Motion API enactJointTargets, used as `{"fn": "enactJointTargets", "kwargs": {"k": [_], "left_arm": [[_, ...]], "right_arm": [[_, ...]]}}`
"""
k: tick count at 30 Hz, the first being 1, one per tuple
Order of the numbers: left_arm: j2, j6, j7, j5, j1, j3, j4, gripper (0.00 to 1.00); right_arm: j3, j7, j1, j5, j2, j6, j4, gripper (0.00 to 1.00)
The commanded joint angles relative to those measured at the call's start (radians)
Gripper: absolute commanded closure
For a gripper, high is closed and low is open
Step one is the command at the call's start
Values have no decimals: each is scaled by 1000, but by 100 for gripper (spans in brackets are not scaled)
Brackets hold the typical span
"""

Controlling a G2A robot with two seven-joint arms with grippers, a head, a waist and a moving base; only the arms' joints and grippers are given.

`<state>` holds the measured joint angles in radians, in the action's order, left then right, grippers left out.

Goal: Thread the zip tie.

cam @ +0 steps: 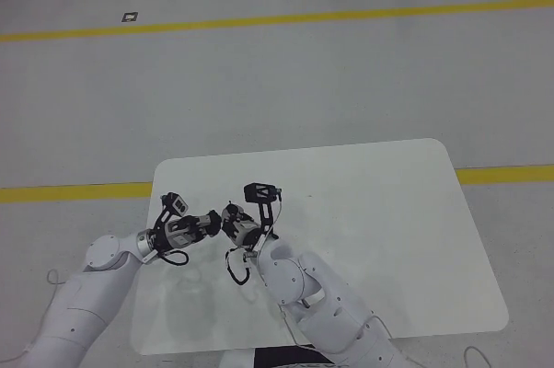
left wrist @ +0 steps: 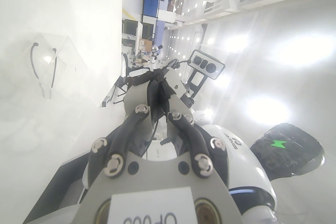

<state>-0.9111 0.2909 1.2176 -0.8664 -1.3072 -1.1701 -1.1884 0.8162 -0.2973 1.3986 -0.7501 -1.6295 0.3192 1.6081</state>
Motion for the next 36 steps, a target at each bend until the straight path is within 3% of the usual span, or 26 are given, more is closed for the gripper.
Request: {"fn": "enactJointTargets", "kwargs": {"k": [1,10,20,21,22,25,26,27,28,36], "left_arm": [[0,0,0,0,0,-2,2,100],[-2,1,-1,1,-2,-6,7,100],[-5,2,1,2,-4,-8,6,100],[-5,2,0,2,-5,-9,6,100],[-6,2,0,3,-4,-10,6,100],[-6,2,-2,4,-3,-11,6,100],[-6,2,-3,5,-3,-12,7,100],[-7,2,-3,5,-3,-13,7,100],[-7,2,-3,5,-2,-14,8,100],[-8,2,-4,4,-2,-22,13,100]], "right_arm": [[0,7,0,-1,0,1,2,100],[8,16,17,-24,8,2,33,100],[2,5,13,-17,9,1,16,100],[2,5,11,-20,9,4,16,96],[3,5,10,-22,9,6,19,73],[9,5,12,-33,12,14,31,45],[12,5,14,-37,13,16,36,22],[15,5,17,-41,15,17,41,9],[18,6,19,-46,16,18,45,5],[35,3,49,-77,28,10,88,2]]}}
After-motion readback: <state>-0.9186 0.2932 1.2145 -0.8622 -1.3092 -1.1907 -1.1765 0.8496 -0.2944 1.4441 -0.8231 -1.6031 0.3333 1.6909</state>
